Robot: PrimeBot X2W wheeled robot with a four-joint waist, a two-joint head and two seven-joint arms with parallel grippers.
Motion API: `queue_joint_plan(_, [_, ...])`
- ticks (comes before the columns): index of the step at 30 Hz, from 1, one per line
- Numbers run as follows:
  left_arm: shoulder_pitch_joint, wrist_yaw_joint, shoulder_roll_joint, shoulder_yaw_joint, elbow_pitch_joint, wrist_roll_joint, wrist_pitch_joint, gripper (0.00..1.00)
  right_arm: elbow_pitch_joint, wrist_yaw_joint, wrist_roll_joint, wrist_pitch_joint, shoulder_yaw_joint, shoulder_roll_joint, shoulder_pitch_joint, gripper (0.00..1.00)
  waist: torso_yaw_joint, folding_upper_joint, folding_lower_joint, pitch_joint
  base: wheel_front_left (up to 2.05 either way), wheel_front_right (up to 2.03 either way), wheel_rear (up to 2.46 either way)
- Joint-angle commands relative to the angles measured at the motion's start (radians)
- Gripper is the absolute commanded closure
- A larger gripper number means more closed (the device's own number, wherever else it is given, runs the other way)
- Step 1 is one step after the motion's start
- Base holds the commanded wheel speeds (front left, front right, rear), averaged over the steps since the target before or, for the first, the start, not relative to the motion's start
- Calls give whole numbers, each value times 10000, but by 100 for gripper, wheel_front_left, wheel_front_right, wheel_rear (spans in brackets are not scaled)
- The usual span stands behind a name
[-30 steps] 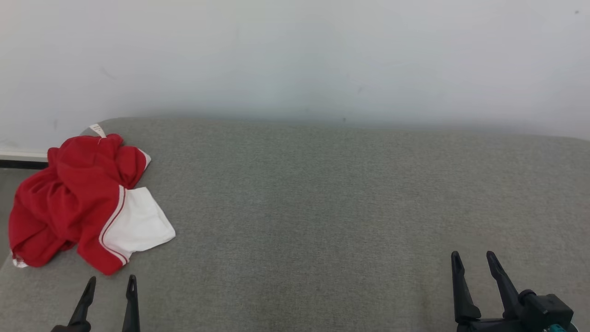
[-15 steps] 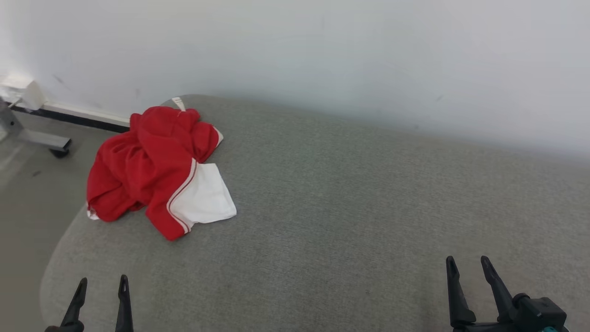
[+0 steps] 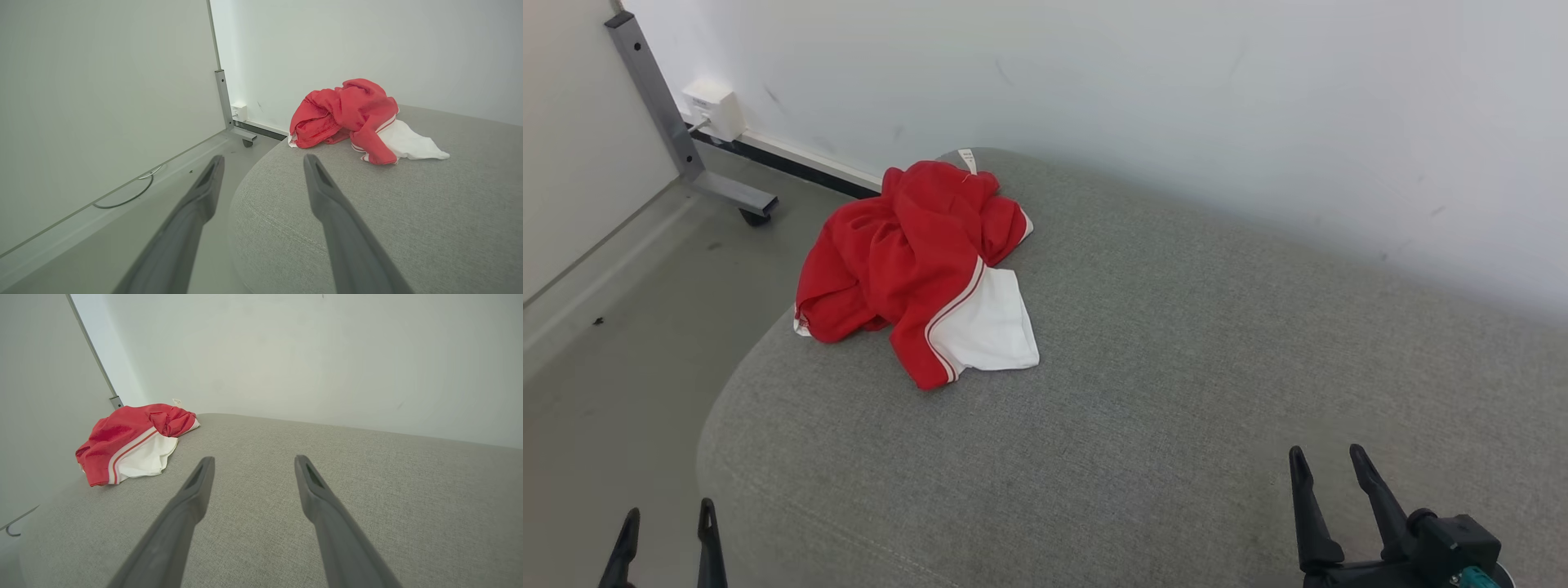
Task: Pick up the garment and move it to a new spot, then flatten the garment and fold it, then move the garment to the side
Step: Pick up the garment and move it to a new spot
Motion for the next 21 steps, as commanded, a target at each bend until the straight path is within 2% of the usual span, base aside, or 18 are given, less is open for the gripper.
queue_joint_plan(1, [185,89,-18,66,-90,-40,-65,0,60,-21,-19,-8,69,-20,-98,0,161,0,0,93,0,0,0])
queue_joint_plan(8, [303,373,-56,240,-198,-90,-136,0,264,-21,39,-66,237,-20,-334,0,194,0,0,121,0,0,0])
queue_joint_plan(15, [-129,296,-16,109,-63,-196,-68,0,327,-21,-17,-198,72,-22,-262,0,103,0,0,147,0,0,0])
queue_joint_plan(21, [-1071,150,205,85,134,-263,-147,0,15,-21,-410,-102,-70,-25,-414,0,-879,0,0,710,0,0,0])
